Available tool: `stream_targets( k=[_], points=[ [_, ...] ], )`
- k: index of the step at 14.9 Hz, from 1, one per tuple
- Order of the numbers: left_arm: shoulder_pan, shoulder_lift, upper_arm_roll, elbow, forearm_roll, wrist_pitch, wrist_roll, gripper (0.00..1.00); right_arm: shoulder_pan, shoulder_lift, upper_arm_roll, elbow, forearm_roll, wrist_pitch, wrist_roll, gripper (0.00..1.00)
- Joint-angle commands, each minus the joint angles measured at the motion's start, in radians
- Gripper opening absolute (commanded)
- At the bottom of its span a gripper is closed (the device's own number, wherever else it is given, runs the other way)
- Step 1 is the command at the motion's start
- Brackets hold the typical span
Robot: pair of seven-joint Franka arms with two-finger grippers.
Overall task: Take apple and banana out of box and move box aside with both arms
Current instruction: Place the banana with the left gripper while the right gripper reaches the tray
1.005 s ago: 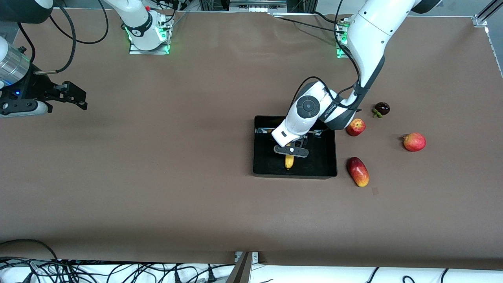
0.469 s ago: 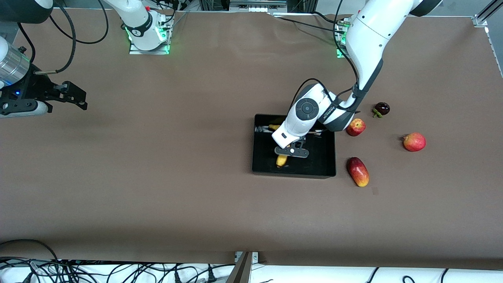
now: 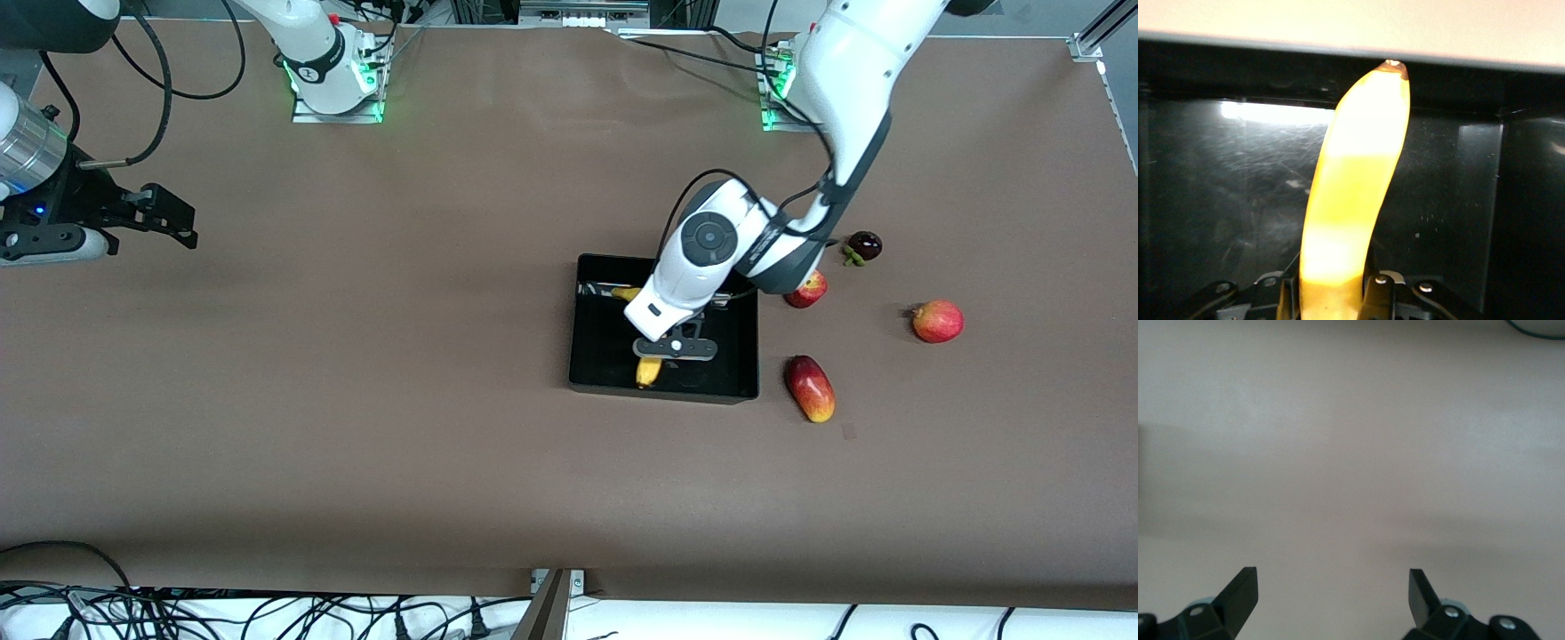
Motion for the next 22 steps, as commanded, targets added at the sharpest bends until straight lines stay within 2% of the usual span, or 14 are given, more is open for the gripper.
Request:
stream_targets(
  k=[1,4,6,8,10,12,14,16,19,21,22],
  points=[
    [0.027,-0.074,-0.007,0.004,-0.05,-0.075,-0.009,0.08,-0.006,0.005,0.004,0.019,0.003,-0.013,-0.002,1.0],
    [0.088,-0.148,-0.008,0.091,-0.069,-0.332,0.015,0.12,0.001,0.004,0.01,0.021,0.001,-0.013,-0.002,1.0],
    [0.153,-0.182,-0.001,0.139,-0.072,-0.481,0.16,0.12,0.003,0.005,0.01,0.021,0.004,0.002,-0.002,1.0],
    [0.24,-0.208,0.019,0.13,-0.072,-0.514,0.402,0.15,0.002,0.027,0.008,0.021,0.046,0.031,-0.015,1.0],
    [0.296,-0.21,0.085,0.098,-0.07,-0.518,0.623,0.16,0.003,0.044,0.01,0.019,0.063,0.033,-0.015,1.0],
    [0.325,-0.201,0.143,0.064,-0.07,-0.488,0.748,0.17,0.027,0.09,0.011,0.02,0.095,0.019,-0.018,1.0],
    [0.339,-0.179,0.203,0.015,-0.061,-0.402,0.831,0.17,0.093,0.134,0.011,0.016,0.096,0.014,-0.021,1.0],
    [0.377,-0.142,0.215,-0.035,-0.061,-0.286,0.897,0.19,0.141,0.174,0.011,0.021,0.095,0.022,-0.016,1.0],
    [0.377,-0.09,0.243,-0.146,-0.06,-0.068,0.899,0.21,0.24,0.237,0.025,0.03,0.119,0.062,0.022,1.0],
    [0.374,-0.066,0.252,-0.172,-0.055,-0.015,0.901,0.32,0.326,0.301,0.027,0.047,0.135,0.149,0.166,1.0],
    [0.368,-0.058,0.254,-0.178,-0.055,-0.015,0.902,0.42,0.378,0.341,0.027,0.064,0.133,0.189,0.238,1.0]
  ],
)
